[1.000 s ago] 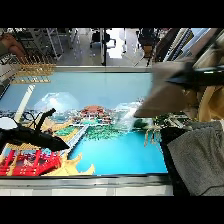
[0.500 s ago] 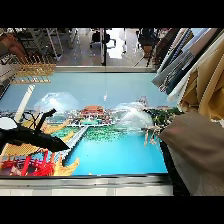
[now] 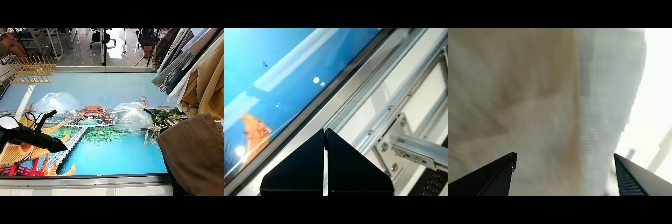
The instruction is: Fold the clothes and pants, and hang the long-sleeved shirts on hangers.
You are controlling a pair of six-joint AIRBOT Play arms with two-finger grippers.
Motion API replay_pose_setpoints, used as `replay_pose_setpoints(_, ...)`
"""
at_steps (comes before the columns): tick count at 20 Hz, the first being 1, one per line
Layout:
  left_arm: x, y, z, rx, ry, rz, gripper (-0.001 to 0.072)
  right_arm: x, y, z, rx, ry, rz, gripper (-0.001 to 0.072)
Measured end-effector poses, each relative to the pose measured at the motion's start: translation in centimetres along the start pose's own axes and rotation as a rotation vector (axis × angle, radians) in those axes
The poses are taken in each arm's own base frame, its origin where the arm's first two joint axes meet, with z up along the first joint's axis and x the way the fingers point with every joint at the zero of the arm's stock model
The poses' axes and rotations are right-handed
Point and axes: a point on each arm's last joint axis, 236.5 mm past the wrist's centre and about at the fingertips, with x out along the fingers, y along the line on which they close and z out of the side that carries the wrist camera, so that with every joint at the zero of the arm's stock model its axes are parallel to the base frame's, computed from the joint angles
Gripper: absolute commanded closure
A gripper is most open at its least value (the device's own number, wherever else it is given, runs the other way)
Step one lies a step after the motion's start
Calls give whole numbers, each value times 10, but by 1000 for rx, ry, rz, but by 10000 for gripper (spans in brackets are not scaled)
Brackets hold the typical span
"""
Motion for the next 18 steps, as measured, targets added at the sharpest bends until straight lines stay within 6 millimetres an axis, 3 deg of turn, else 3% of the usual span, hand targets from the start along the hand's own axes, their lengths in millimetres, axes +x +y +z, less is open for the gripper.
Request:
replay_pose_setpoints(2,-20,37,-11,-78,69,203,696,-30,39,43,-34,-159,157,13)
replay_pose_setpoints(4,-64,78,-15,-163,80,475,696,-71,105,70,-131,-301,398,13)
replay_pose_setpoints(5,-90,93,-11,-186,45,597,696,-91,141,71,-214,-346,515,14)
replay_pose_setpoints(6,-117,103,-2,-196,-14,711,695,-110,177,64,-320,-374,617,14)
replay_pose_setpoints(8,-162,111,13,-190,-138,870,696,-125,231,34,-541,-378,713,15)
replay_pose_setpoints(10,-193,110,21,-179,-225,965,696,-116,269,-9,-755,-325,725,15)
replay_pose_setpoints(12,-211,107,26,-171,-278,1017,696,-92,292,-55,-944,-252,689,16)
replay_pose_setpoints(13,-217,106,27,-168,-295,1034,696,-80,299,-74,-1024,-222,667,72)
replay_pose_setpoints(14,-221,106,28,-166,-306,1047,696,-67,304,-91,-1104,-206,639,312)
replay_pose_setpoints(15,-225,105,29,-164,-317,1057,696,-58,309,-100,-1172,-217,608,651)
replay_pose_setpoints(18,-230,104,30,-162,-332,1073,696,-48,322,-99,-1319,-334,525,677)
